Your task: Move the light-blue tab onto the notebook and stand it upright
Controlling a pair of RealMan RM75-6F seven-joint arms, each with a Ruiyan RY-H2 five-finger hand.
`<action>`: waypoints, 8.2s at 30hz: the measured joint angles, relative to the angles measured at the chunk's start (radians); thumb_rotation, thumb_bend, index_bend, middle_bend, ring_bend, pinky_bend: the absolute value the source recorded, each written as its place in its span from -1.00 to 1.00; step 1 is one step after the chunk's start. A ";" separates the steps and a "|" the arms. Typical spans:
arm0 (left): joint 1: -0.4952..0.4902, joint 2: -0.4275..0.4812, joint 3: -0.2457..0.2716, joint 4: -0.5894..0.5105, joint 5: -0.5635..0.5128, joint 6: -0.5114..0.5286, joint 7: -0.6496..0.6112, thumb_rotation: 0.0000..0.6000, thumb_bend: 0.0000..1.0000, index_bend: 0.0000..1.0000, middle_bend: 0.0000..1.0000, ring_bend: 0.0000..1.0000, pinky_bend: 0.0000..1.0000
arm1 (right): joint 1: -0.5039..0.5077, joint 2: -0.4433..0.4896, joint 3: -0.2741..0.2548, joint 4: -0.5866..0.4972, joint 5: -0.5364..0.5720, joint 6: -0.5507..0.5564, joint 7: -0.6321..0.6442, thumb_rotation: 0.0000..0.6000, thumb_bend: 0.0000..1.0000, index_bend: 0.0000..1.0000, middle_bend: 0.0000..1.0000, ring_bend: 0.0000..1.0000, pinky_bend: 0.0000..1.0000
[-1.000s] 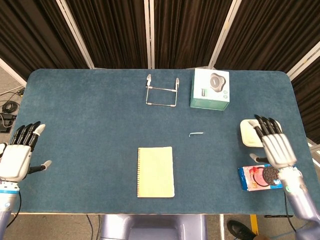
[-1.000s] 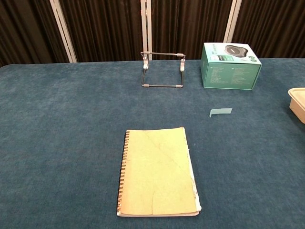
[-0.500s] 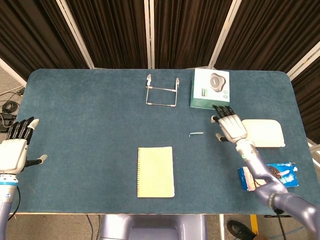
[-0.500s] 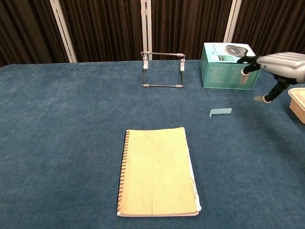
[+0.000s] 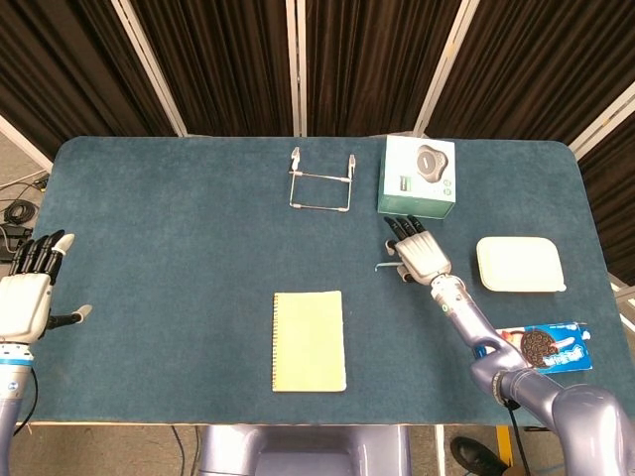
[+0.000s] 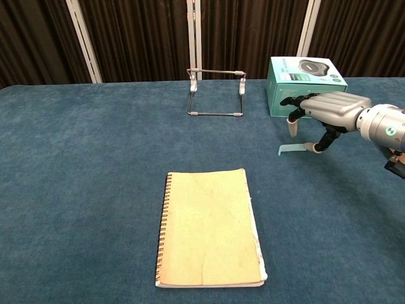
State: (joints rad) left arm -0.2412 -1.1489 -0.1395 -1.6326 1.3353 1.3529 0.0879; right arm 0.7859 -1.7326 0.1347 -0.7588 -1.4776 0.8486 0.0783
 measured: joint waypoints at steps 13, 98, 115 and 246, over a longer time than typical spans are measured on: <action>-0.002 -0.001 0.001 0.001 -0.003 -0.002 -0.001 1.00 -1.00 -1.00 -1.00 -1.00 -1.00 | 0.010 -0.035 -0.026 0.067 0.006 -0.022 0.010 1.00 -0.36 0.05 -1.00 -1.00 -1.00; -0.087 0.016 0.043 -0.007 0.100 -0.138 -0.127 1.00 -0.18 -1.00 -1.00 -1.00 -1.00 | -0.082 0.459 -0.102 -0.839 0.034 0.330 -0.596 1.00 -0.97 -1.00 -1.00 -1.00 -1.00; -0.401 -0.173 0.026 -0.020 0.210 -0.481 -0.032 1.00 0.99 -0.31 -1.00 -1.00 -1.00 | -0.436 0.549 -0.113 -0.747 0.125 0.576 -0.115 1.00 -1.00 -1.00 -1.00 -1.00 -1.00; -0.625 -0.636 0.107 0.174 -0.119 -0.570 0.336 1.00 1.00 -0.34 -1.00 -1.00 -1.00 | -0.524 0.601 0.041 -0.742 0.102 0.501 0.032 1.00 -1.00 -0.94 -1.00 -1.00 -1.00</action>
State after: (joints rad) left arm -0.8666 -1.7853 -0.0325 -1.4589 1.2163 0.7831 0.4235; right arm 0.2617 -1.1320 0.1759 -1.5009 -1.3757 1.3495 0.1105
